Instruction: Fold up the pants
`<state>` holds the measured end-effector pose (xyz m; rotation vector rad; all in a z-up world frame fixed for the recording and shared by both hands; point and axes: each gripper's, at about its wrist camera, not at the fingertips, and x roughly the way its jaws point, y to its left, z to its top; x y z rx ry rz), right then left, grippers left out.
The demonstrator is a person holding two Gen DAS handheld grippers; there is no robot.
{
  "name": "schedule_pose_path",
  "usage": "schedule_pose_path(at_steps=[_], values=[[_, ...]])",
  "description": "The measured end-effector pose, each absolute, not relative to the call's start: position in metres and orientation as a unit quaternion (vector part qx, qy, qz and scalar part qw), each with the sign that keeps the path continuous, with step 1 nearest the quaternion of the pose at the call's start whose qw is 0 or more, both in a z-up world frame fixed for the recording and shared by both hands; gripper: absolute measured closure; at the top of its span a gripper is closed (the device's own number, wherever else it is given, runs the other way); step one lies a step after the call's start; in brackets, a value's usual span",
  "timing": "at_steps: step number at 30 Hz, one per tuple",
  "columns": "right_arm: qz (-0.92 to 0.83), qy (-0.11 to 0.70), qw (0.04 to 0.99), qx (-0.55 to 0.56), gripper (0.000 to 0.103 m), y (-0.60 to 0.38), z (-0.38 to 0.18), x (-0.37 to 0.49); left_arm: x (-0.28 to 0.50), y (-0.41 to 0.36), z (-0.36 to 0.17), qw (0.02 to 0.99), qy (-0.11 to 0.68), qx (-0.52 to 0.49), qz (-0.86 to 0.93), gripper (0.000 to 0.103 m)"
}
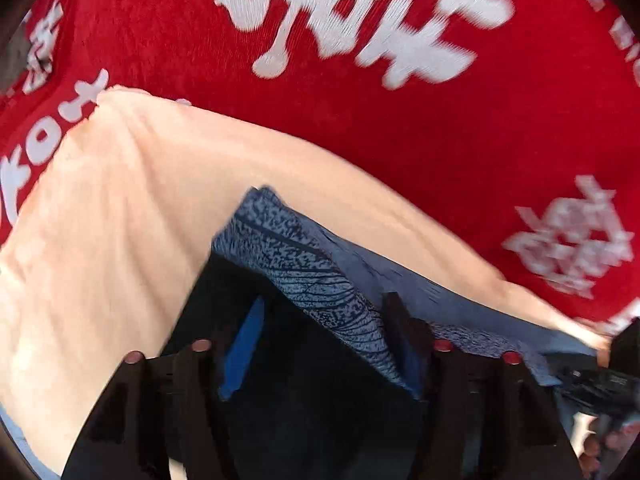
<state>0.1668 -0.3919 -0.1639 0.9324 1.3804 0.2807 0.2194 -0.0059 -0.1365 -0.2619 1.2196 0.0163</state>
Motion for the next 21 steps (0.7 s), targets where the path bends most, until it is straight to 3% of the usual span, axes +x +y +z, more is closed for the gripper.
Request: schedule_pose_path(at_steps=[2,3,5,6,7,9,10,11,12,13,18,19,21], values=[[0.117,0.625,0.659,0.401,0.091,-0.388,-0.178,0.180,0.228,-0.009,-0.142,0.809,0.576,-0.111,0.024,0.039],[0.117,0.626,0.661,0.397,0.085,-0.387,-0.176,0.184,0.229,-0.008,-0.138,0.810,0.575,-0.112,0.028,0.039],[0.134,0.623,0.665,0.389,0.054,-0.383,-0.163,0.185,0.224,-0.004,-0.123,0.814,0.568,-0.118,0.027,0.039],[0.145,0.618,0.672,0.382,0.030,-0.380,-0.151,0.184,0.219,0.001,-0.111,0.818,0.563,-0.117,0.029,0.039],[0.154,0.612,0.681,0.371,0.020,-0.376,-0.138,0.182,0.213,0.006,-0.101,0.821,0.558,-0.116,0.032,0.039],[0.164,0.603,0.704,0.336,0.020,-0.367,-0.110,0.175,0.203,0.010,-0.089,0.824,0.554,-0.112,0.040,0.039],[0.174,0.599,0.713,0.320,0.027,-0.360,-0.099,0.169,0.199,0.010,-0.087,0.823,0.557,-0.106,0.040,0.039],[0.188,0.597,0.717,0.307,0.036,-0.351,-0.093,0.166,0.195,0.006,-0.088,0.819,0.564,-0.095,0.035,0.039],[0.197,0.602,0.718,0.288,0.060,-0.341,-0.093,0.162,0.192,-0.005,-0.091,0.815,0.573,-0.081,0.027,0.039],[0.201,0.611,0.719,0.261,0.067,-0.330,-0.094,0.166,0.191,-0.013,-0.098,0.811,0.580,-0.070,0.021,0.039],[0.190,0.631,0.735,0.159,0.069,-0.299,-0.135,0.198,0.208,-0.057,-0.141,0.809,0.587,-0.030,0.022,0.039],[0.178,0.634,0.737,0.152,0.079,-0.302,-0.143,0.207,0.212,-0.065,-0.145,0.811,0.584,-0.017,0.029,0.039],[0.168,0.628,0.738,0.182,0.083,-0.315,-0.144,0.218,0.221,-0.071,-0.151,0.810,0.585,-0.013,0.035,0.039]])
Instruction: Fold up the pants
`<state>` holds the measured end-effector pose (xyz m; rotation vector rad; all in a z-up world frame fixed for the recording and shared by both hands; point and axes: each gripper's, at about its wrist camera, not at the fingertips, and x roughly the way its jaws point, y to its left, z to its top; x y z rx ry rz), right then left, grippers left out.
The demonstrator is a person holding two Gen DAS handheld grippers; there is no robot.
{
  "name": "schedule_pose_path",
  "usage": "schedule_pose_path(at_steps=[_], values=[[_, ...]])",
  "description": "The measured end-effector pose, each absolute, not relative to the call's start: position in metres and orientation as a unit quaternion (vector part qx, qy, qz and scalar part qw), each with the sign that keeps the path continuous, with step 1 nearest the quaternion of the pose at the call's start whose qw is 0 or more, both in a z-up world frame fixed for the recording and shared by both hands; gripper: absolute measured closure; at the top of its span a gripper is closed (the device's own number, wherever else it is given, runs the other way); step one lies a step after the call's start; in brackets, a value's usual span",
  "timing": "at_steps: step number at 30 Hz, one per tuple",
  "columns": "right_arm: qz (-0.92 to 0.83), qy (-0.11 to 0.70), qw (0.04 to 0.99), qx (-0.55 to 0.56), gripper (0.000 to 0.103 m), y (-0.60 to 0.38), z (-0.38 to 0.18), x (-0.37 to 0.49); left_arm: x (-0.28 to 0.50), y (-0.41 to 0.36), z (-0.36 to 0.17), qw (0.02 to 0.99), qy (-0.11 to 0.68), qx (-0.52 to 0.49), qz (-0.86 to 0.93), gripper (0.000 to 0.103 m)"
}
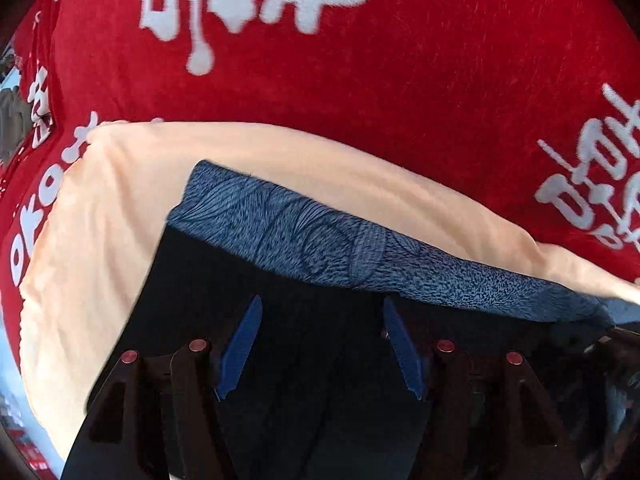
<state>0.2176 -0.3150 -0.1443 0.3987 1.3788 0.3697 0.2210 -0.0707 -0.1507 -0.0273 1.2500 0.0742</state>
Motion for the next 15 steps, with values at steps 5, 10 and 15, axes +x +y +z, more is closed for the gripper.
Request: schedule_pose_path(at_steps=[5,10,15], values=[[0.139,0.581,0.759,0.257,0.063,-0.368,-0.108,0.197,0.217,-0.074,-0.128,0.799,0.601,-0.009,0.020,0.039],[0.127,0.575,0.739,0.326,0.035,-0.416,-0.085,0.122,0.166,-0.110,-0.101,0.781,0.621,0.038,-0.050,0.039],[0.088,0.585,0.714,0.374,0.035,-0.454,-0.091,0.034,0.112,-0.166,-0.098,0.741,0.658,0.042,-0.132,0.039]])
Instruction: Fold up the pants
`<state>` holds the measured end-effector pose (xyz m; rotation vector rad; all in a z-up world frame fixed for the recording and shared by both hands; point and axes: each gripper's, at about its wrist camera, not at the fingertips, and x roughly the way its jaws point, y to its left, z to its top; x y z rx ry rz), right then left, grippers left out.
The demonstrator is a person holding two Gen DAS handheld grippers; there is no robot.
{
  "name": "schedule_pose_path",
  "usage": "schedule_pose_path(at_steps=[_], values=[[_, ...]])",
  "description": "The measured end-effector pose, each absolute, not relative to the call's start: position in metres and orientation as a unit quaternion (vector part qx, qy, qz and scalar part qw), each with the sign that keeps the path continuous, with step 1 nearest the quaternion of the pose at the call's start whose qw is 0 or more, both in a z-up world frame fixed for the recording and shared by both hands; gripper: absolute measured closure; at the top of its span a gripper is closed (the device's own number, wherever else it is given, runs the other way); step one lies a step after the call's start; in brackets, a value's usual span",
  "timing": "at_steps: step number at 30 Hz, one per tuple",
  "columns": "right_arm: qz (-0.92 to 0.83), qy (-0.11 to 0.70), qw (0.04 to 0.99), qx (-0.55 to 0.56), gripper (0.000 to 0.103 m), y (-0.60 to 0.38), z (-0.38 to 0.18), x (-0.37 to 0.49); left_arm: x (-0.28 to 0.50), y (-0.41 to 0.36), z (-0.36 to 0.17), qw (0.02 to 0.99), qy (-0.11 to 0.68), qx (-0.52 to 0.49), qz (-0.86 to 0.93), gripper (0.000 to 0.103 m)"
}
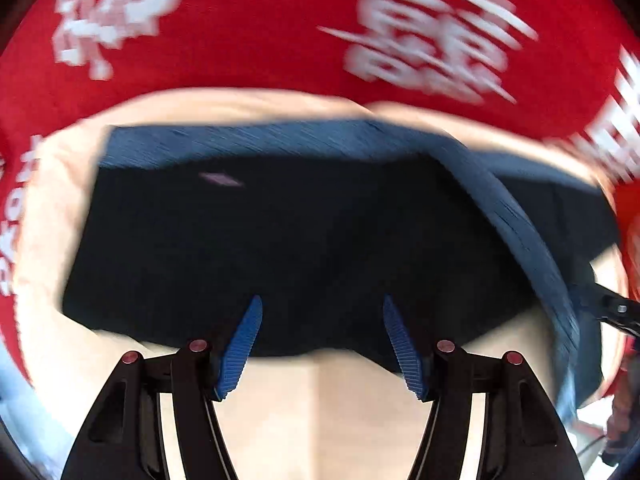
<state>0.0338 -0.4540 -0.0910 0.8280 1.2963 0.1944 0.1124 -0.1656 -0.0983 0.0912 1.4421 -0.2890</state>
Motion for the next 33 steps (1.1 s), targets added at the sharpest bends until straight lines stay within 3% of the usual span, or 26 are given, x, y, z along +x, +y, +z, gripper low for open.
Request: schedule_pose_path(at_steps=[14,21,26,28,30,31,32,33], values=[[-0.177,0.556,0.675,0.452,0.035,-0.534,-0.094,-0.229,0.032,-0.340,-0.105,0.656,0.666,0.064,-0.349,0.039],[-0.187,0.519,0.675,0.490,0.036,-0.539,-0.120,-0.273,0.021,-0.367,-0.113,0.650,0.656,0.082,-0.374,0.039],[-0.140,0.502,0.684,0.510,0.047,-0.549,-0.128,-0.276,0.016,-0.376,-0.132,0.636,0.677,0.077,-0.362,0.039],[-0.117,0.499,0.684,0.519,0.068,-0.554,-0.128,-0.277,0.014,-0.375,-0.135,0.637,0.680,0.073,-0.356,0.039],[-0.095,0.510,0.671,0.530,0.082,-0.561,-0.131,-0.275,0.011,-0.376,-0.134,0.641,0.679,0.061,-0.352,0.039],[-0.085,0.514,0.665,0.535,0.091,-0.563,-0.130,-0.272,0.011,-0.378,-0.135,0.636,0.684,0.047,-0.355,0.050],[-0.073,0.516,0.666,0.534,0.091,-0.568,-0.124,-0.268,0.010,-0.380,-0.135,0.624,0.692,0.030,-0.361,0.078],[-0.066,0.518,0.673,0.525,0.092,-0.573,-0.114,-0.264,0.010,-0.382,-0.136,0.613,0.702,0.018,-0.363,0.084]])
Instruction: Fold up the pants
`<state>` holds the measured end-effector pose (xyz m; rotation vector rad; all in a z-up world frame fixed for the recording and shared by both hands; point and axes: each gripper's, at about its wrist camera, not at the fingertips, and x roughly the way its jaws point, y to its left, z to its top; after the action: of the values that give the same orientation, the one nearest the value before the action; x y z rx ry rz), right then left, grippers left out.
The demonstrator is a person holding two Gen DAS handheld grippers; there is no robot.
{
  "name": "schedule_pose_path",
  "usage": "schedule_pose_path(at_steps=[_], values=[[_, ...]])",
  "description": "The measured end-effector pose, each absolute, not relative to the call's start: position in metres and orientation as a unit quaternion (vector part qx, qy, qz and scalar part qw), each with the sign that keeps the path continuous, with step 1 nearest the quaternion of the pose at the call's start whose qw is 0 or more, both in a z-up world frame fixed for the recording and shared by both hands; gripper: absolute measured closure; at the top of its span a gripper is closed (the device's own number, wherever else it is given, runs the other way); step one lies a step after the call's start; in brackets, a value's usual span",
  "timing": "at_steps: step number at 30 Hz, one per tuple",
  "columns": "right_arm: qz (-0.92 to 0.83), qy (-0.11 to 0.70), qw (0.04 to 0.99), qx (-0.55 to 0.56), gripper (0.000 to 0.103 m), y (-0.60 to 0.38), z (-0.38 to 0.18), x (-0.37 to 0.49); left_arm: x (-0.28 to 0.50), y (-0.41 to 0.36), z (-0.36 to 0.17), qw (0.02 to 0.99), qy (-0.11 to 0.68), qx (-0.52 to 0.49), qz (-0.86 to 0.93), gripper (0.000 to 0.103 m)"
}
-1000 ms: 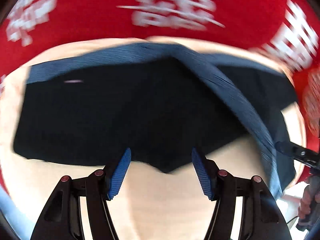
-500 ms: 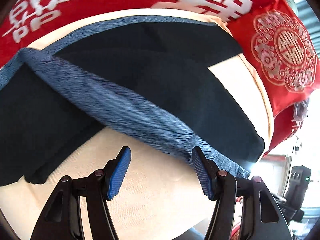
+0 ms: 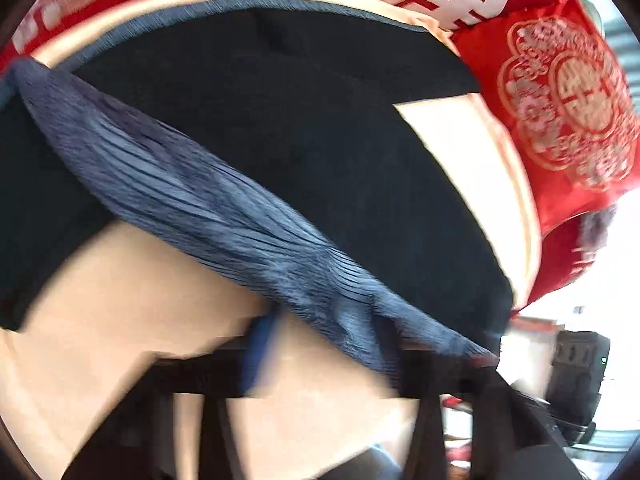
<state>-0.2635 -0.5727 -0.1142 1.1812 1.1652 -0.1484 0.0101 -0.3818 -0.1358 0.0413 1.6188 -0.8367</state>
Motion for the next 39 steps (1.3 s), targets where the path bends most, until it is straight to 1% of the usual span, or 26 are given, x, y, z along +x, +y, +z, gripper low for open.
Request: schedule_pose_path(at_steps=[2,7,11,14,19,21,24,26,27,28,30,32,33,36,37,39], values=[[-0.051,0.516,0.685,0.513,0.092,-0.583,-0.094,-0.252,0.012,-0.386,-0.130,0.616,0.702,0.002,-0.358,0.084],[-0.022,0.491,0.724,0.483,0.092,-0.633,-0.045,-0.198,0.030,-0.404,-0.091,0.643,0.679,-0.024,-0.355,0.084],[-0.002,0.476,0.756,0.450,0.093,-0.682,-0.018,-0.137,0.070,-0.437,-0.065,0.669,0.650,-0.051,-0.356,0.084],[0.010,0.476,0.780,0.406,0.093,-0.719,-0.007,-0.085,0.103,-0.465,-0.055,0.693,0.625,-0.051,-0.355,0.084],[0.014,0.487,0.794,0.365,0.093,-0.771,-0.019,0.013,0.163,-0.496,-0.051,0.732,0.595,-0.047,-0.329,0.083],[0.010,0.508,0.789,0.344,0.093,-0.779,-0.037,0.047,0.175,-0.503,-0.054,0.749,0.588,-0.025,-0.305,0.083],[0.008,0.540,0.768,0.343,0.091,-0.784,-0.071,0.072,0.178,-0.495,-0.057,0.764,0.582,0.000,-0.280,0.083],[-0.016,0.566,0.759,0.322,0.071,-0.782,-0.083,0.079,0.173,-0.480,-0.061,0.765,0.589,0.014,-0.261,0.083],[-0.023,0.568,0.760,0.314,0.052,-0.779,-0.083,0.077,0.166,-0.469,-0.067,0.766,0.593,0.025,-0.247,0.083],[-0.020,0.562,0.764,0.318,0.044,-0.777,-0.080,0.072,0.162,-0.459,-0.072,0.766,0.597,0.036,-0.234,0.083],[-0.012,0.544,0.765,0.345,0.044,-0.774,-0.074,0.051,0.151,-0.432,-0.087,0.767,0.609,0.065,-0.194,0.083],[-0.027,0.546,0.750,0.373,0.044,-0.773,-0.079,0.028,0.144,-0.408,-0.107,0.757,0.631,0.078,-0.150,0.083],[-0.038,0.549,0.737,0.393,0.045,-0.774,-0.088,0.018,0.140,-0.391,-0.119,0.749,0.646,0.070,-0.125,0.083],[-0.048,0.538,0.703,0.463,0.050,-0.778,-0.120,0.006,0.133,-0.353,-0.140,0.742,0.665,0.051,-0.071,0.083],[-0.052,0.533,0.693,0.482,0.050,-0.779,-0.132,0.005,0.131,-0.345,-0.141,0.748,0.659,0.034,-0.073,0.083],[-0.065,0.528,0.679,0.506,0.050,-0.776,-0.149,0.011,0.131,-0.343,-0.141,0.752,0.655,0.033,-0.070,0.083]])
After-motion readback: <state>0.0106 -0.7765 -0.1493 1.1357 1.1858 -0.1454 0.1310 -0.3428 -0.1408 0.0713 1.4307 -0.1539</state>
